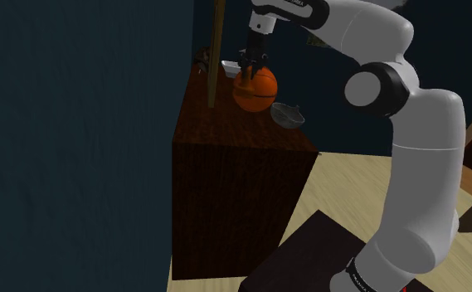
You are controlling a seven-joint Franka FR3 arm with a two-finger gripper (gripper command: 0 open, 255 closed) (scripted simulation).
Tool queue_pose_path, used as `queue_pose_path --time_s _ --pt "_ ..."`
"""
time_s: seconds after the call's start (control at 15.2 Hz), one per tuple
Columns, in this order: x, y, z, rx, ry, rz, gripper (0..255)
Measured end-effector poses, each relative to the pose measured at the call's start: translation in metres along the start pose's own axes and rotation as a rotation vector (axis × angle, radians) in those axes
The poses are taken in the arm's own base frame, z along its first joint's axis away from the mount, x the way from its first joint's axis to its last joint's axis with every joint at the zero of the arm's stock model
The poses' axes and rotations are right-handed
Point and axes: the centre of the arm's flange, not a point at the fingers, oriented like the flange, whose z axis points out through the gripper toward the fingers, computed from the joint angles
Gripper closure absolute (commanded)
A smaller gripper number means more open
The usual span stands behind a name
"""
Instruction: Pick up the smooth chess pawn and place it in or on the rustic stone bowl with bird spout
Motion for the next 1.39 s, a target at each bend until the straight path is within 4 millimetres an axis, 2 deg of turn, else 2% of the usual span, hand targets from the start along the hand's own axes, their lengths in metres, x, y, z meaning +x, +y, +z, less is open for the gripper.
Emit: queue_pose_path --time_s 0.26,0.33,1.19,1.39 --pt "0.001 0.000 -0.020 0.000 0.000 0.000 255" --pt "0.001 0.006 -0.024 0.000 -0.001 0.000 255" --pt "-0.030 0.165 -0.053 0.000 -0.001 0.001 255" --pt "-0.038 0.205 -0.065 0.000 0.000 0.001 255"
